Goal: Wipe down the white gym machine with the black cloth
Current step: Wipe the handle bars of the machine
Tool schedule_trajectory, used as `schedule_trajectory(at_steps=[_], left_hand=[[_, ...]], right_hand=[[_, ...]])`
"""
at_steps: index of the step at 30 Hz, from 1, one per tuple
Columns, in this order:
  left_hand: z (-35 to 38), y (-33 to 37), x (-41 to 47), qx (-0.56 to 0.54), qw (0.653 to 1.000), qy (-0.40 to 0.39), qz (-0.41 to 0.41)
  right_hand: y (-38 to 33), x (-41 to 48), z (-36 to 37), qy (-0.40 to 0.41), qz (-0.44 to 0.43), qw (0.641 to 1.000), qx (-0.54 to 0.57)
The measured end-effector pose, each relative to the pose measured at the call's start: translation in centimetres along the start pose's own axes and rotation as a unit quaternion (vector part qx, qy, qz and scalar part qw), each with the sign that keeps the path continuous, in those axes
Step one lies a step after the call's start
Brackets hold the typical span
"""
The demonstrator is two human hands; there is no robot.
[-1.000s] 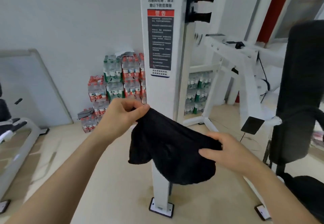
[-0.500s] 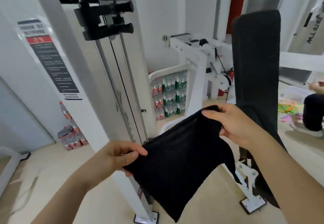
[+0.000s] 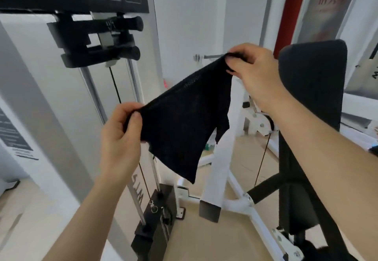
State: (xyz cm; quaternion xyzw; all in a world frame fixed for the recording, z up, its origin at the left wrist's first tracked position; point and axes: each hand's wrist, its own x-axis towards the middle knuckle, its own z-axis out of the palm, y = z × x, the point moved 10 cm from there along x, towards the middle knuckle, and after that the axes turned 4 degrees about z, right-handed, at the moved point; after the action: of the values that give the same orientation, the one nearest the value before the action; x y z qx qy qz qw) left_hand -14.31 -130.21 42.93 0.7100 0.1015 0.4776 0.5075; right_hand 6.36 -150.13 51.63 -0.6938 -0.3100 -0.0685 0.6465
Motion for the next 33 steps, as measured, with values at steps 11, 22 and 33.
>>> schedule_trajectory(at_steps=[11, 22, 33], left_hand=[[15.6, -7.9, -13.6, 0.191, 0.881, -0.414, -0.126], [18.1, -11.9, -13.1, 0.589, 0.762, -0.225, -0.148], [20.7, -13.5, -11.7, 0.669, 0.689, -0.221, -0.167]], right_hand=[[27.5, -4.0, -4.0, -0.208, 0.232, 0.903, -0.297], [22.1, -4.7, 1.1, -0.355, -0.154, 0.838, -0.384], [27.5, -7.0, 5.5, -0.481, -0.211, 0.753, -0.397]])
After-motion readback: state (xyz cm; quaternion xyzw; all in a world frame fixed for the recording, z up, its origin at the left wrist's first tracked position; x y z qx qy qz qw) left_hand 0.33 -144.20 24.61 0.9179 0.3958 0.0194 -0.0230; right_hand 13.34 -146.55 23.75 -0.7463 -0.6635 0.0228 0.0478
